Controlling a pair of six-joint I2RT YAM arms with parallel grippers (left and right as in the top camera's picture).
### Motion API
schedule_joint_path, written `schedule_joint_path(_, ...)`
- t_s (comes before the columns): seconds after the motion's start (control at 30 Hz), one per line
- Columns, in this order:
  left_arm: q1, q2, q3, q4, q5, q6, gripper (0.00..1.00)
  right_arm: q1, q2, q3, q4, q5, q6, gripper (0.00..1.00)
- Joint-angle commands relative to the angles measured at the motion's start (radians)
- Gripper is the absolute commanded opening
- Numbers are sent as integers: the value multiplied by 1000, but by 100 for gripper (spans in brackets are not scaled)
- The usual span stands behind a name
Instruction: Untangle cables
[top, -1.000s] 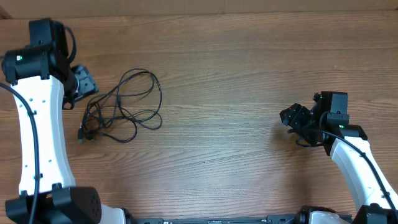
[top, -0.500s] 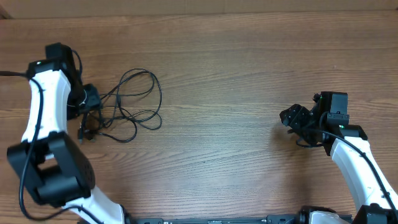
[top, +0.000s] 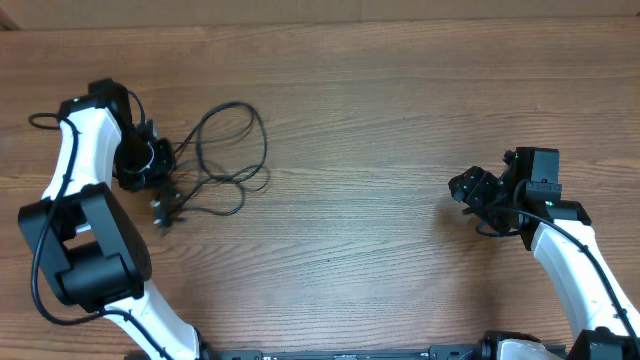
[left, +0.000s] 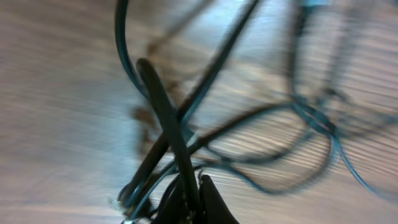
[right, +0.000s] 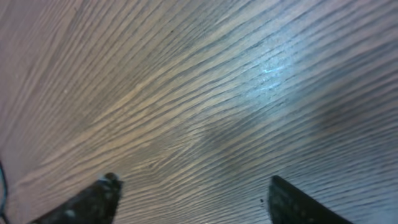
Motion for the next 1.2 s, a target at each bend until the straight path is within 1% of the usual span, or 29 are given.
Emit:
schedule_joint_path(0.0,-15,-139,106,-14,391,200,4,2,-4,5,17,-114,-68,79)
schedule_joint_path(0.1,-50,-211,156,-39,686,316,4,5,-4,5,54,-282,-147,79)
schedule_joint_path(0.17,-89,-256,169,-37,806,351,4,16,-4,5,88,-389,-185,79)
schedule_joint_path(0.23,-141,-291,169,-29,860,367,5,34,-4,5,122,-470,-208,79)
schedule_joint_path(0.4,-312,-316,169,-29,860,367,4,141,-4,5,211,-575,-209,82)
schedule_joint_path(0.53,-426,-312,169,-11,803,366,4,243,-4,5,283,-576,-208,89)
schedule_joint_path(0.6,-461,-312,169,-2,782,365,4,272,-4,5,318,-572,-208,90)
schedule_joint_path(0.73,-502,-312,169,-4,783,365,5,288,-4,5,375,-572,-204,90)
schedule_joint_path(0.87,-509,-313,171,-6,792,365,5,288,-4,5,417,-555,-186,91)
schedule_joint_path(0.97,-509,-315,176,-16,843,367,4,288,-4,5,446,-546,-150,93)
schedule_joint_path(1.03,-511,-319,177,-15,898,372,4,288,-4,5,464,-546,-147,94)
schedule_joint_path(1.17,-526,-320,177,-15,981,423,4,289,-4,5,473,-546,-147,94)
